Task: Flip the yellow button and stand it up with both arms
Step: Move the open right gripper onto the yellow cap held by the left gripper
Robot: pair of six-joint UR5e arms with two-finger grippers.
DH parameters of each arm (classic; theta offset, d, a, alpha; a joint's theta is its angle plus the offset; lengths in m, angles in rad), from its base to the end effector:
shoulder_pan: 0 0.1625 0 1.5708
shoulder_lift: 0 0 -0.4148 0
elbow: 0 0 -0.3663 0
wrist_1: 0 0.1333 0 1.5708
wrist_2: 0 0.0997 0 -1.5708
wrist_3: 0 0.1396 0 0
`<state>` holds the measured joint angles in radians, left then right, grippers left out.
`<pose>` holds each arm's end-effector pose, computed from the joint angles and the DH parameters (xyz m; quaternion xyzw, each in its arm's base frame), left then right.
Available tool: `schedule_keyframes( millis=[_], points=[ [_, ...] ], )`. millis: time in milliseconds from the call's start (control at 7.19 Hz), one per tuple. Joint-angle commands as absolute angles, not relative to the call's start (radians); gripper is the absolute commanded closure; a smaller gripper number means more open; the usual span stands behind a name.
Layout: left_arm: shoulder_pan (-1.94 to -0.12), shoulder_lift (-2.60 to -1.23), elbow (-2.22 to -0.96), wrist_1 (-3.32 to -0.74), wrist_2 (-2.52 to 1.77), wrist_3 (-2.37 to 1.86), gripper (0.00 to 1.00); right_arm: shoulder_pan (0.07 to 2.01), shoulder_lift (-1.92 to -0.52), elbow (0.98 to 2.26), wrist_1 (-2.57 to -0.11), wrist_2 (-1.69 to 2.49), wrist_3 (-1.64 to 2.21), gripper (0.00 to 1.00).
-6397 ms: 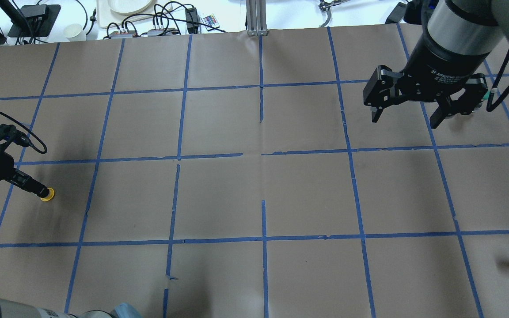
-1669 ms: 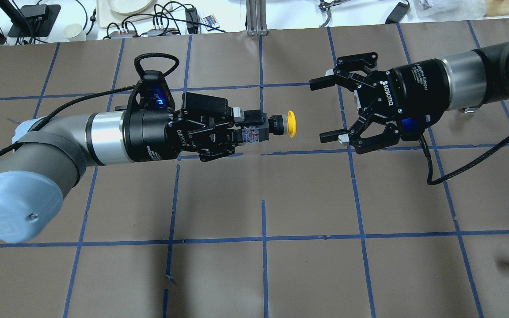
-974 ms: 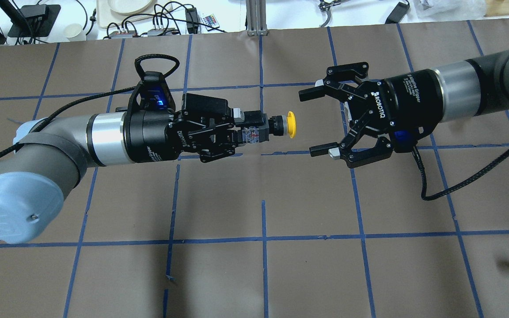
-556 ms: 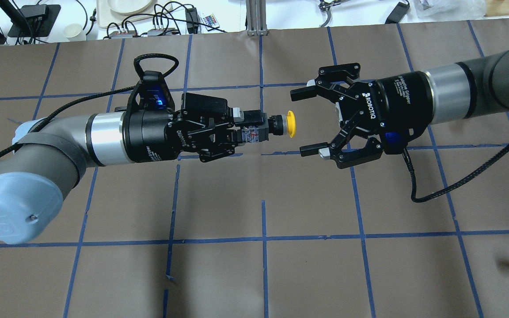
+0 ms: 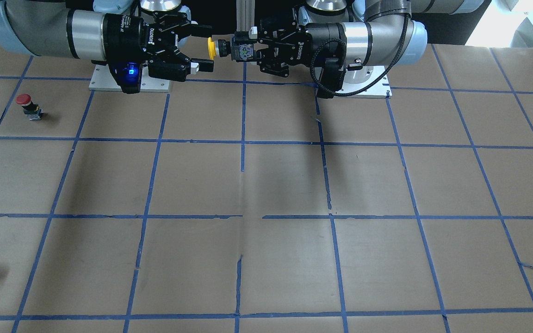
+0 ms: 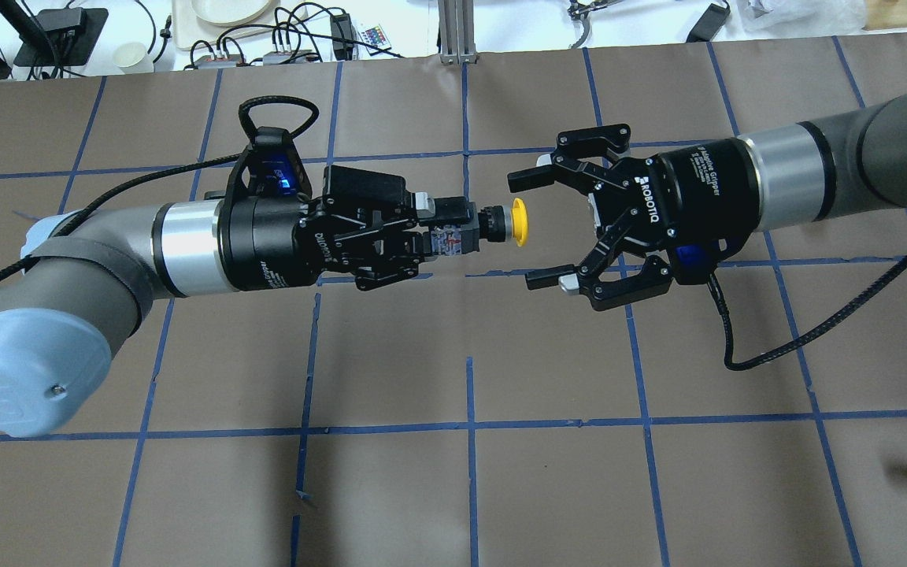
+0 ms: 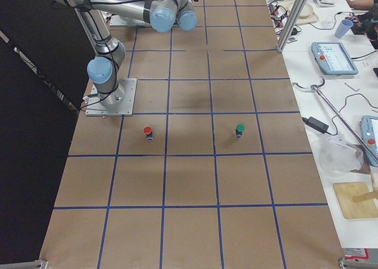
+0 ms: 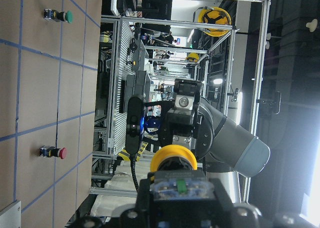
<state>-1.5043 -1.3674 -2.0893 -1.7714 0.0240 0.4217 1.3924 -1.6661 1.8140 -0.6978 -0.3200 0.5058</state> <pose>-0.2490 -0.3669 0.4031 0.0531 -0.7125 -0.0138 0.6995 0.2017 -0.3793 0.4135 0.5067 0.5704 0.4740 0.4394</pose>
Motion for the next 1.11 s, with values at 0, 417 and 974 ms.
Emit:
schedule_keyframes(
  millis=[0, 417, 974],
  points=[
    [-1.503, -1.364, -2.089, -1.772, 0.025, 0.42, 0.92, 1.391, -1.669, 1.815, -0.701, -0.319, 0.503, 0.18],
    [-1.505, -1.361, -2.089, -1.772, 0.025, 0.42, 0.92, 1.393, -1.692, 1.815, -0.698, -0.318, 0.506, 0.17],
    [-1.505, -1.358, -2.089, -1.773, 0.025, 0.42, 0.92, 1.391, -1.695, 1.816, -0.698, -0.319, 0.503, 0.69]
  ],
)
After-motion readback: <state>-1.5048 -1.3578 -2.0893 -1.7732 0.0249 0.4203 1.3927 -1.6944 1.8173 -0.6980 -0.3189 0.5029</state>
